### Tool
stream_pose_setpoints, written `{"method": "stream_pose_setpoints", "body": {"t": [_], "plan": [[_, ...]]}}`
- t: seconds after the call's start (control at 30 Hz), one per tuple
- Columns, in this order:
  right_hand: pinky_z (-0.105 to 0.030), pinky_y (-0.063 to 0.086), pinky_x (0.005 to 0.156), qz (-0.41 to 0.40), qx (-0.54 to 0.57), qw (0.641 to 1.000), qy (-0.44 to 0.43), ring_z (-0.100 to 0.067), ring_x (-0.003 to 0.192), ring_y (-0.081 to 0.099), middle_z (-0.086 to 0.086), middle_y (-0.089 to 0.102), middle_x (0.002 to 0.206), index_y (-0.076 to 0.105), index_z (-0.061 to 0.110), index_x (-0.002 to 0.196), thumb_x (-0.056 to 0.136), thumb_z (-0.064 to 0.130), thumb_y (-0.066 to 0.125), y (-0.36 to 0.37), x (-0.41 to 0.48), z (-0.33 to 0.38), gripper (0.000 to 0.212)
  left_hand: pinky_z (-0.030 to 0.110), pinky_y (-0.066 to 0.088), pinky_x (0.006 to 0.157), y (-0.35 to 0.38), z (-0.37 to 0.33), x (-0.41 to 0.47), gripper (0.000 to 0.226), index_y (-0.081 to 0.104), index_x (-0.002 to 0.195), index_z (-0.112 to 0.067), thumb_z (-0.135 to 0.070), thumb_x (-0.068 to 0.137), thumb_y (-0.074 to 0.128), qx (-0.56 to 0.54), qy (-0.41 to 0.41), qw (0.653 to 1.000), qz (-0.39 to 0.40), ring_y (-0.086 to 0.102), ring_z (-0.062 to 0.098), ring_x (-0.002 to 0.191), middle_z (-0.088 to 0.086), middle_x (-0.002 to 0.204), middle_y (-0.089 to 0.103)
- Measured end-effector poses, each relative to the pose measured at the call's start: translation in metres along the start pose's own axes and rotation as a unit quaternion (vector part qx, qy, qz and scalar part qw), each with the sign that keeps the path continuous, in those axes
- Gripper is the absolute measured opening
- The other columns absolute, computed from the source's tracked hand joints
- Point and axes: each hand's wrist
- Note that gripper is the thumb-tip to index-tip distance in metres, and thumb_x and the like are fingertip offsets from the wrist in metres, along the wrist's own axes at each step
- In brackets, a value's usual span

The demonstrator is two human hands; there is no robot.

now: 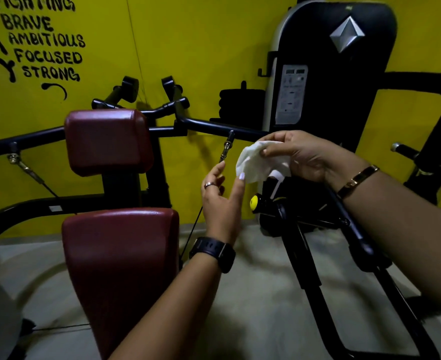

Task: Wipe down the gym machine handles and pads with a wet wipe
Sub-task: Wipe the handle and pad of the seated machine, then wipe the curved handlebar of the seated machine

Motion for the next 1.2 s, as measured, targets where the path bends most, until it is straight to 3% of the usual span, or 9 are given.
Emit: {"method": "stream_pose_setpoints", "body": {"t": [0.13, 0.23, 0.33, 0.5, 0.6, 0.8, 1.03, 1.1, 1.2], "plan": [[-0.03, 0.055, 0.064, 0.01, -0.022, 1.0, 0.013, -0.018, 0.072, 0.066, -0.01, 0.068, 0.086, 0.062, 0.006, 0.094, 0.068, 0.004, 0.071, 0.028, -0.017, 0.006, 0.028, 0.028, 0.051, 0.092, -0.011, -0.012, 0.013, 0.055, 0.065, 0.119, -0.013, -0.044, 0.075, 0.071, -0.117, -0.103, 0.983, 0.1, 0.061, 0.021, 0.117, 0.008, 0.12, 0.068], [-0.03, 0.053, 0.064, -0.001, -0.052, 0.998, 0.02, -0.017, 0.068, 0.065, -0.009, 0.067, 0.081, 0.062, 0.009, 0.09, 0.066, 0.003, 0.075, 0.047, -0.027, 0.003, 0.028, 0.044, 0.043, 0.102, -0.019, -0.017, 0.012, 0.049, 0.07, 0.111, -0.008, -0.047, 0.081, 0.072, -0.182, -0.136, 0.961, 0.158, 0.06, 0.03, 0.113, 0.013, 0.118, 0.067], [-0.029, 0.054, 0.058, -0.03, -0.058, 0.998, 0.025, -0.016, 0.066, 0.065, -0.011, 0.065, 0.082, 0.059, 0.008, 0.092, 0.076, -0.006, 0.071, 0.059, -0.036, -0.004, 0.024, 0.04, 0.05, 0.095, -0.027, -0.019, 0.009, 0.014, 0.066, 0.102, -0.019, -0.027, 0.096, 0.057, -0.187, -0.182, 0.96, 0.098, 0.065, 0.025, 0.1, 0.005, 0.099, 0.071], [-0.024, 0.053, 0.05, -0.091, -0.047, 0.994, 0.045, -0.013, 0.065, 0.063, -0.006, 0.065, 0.081, 0.061, 0.007, 0.097, 0.084, 0.0, 0.067, 0.072, -0.054, -0.02, 0.016, 0.053, 0.044, 0.105, -0.045, -0.016, 0.004, 0.07, 0.057, 0.129, 0.0, -0.051, 0.081, 0.063, -0.217, -0.224, 0.945, 0.097, 0.063, 0.036, 0.114, 0.021, 0.122, 0.065], [-0.023, 0.051, 0.048, -0.133, -0.016, 0.99, 0.031, -0.009, 0.061, 0.064, -0.005, 0.066, 0.08, 0.063, 0.008, 0.09, 0.088, 0.006, 0.065, 0.083, -0.059, -0.027, 0.004, 0.046, 0.05, 0.097, -0.051, -0.023, -0.005, 0.041, 0.062, 0.115, -0.001, -0.037, 0.097, 0.055, -0.211, -0.243, 0.946, 0.03, 0.067, 0.034, 0.105, 0.021, 0.114, 0.068], [-0.024, 0.05, 0.046, -0.14, 0.042, 0.989, 0.019, -0.013, 0.06, 0.064, -0.008, 0.065, 0.076, 0.062, 0.004, 0.092, 0.091, 0.009, 0.062, 0.1, -0.065, -0.028, 0.005, 0.042, 0.052, 0.086, -0.061, -0.038, -0.018, 0.024, 0.061, 0.093, -0.006, -0.027, 0.1, 0.053, -0.212, -0.246, 0.946, -0.017, 0.067, 0.029, 0.084, 0.018, 0.097, 0.069], [-0.02, 0.048, 0.044, -0.154, 0.091, 0.984, 0.006, -0.012, 0.058, 0.06, -0.009, 0.062, 0.076, 0.059, 0.007, 0.087, 0.084, 0.005, 0.069, 0.111, -0.064, -0.018, 0.011, 0.045, 0.051, 0.095, -0.056, -0.059, -0.024, 0.059, 0.056, 0.129, 0.001, -0.043, 0.088, 0.054, -0.22, -0.247, 0.944, -0.014, 0.063, 0.039, 0.111, 0.023, 0.121, 0.065], [-0.014, 0.04, 0.037, -0.163, 0.081, 0.983, -0.003, -0.005, 0.045, 0.058, -0.008, 0.06, 0.072, 0.058, 0.005, 0.09, 0.086, 0.003, 0.067, 0.111, -0.066, -0.015, 0.01, 0.048, 0.048, 0.097, -0.052, -0.069, -0.029, 0.05, 0.056, 0.126, -0.001, -0.034, 0.089, 0.048, -0.24, -0.243, 0.94, -0.011, 0.063, 0.038, 0.11, 0.022, 0.123, 0.064], [-0.012, 0.037, 0.036, -0.152, 0.07, 0.986, -0.02, -0.003, 0.042, 0.056, -0.008, 0.059, 0.071, 0.058, 0.003, 0.092, 0.086, 0.002, 0.065, 0.107, -0.072, -0.013, 0.01, 0.04, 0.052, 0.078, -0.046, -0.082, -0.041, 0.024, 0.055, 0.111, -0.01, -0.013, 0.096, 0.036, -0.236, -0.242, 0.939, -0.062, 0.063, 0.033, 0.088, 0.018, 0.107, 0.064]]}}
Point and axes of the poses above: each hand's wrist, its own x-axis towards the middle knuckle, its own y-axis out of the palm, z = x × y
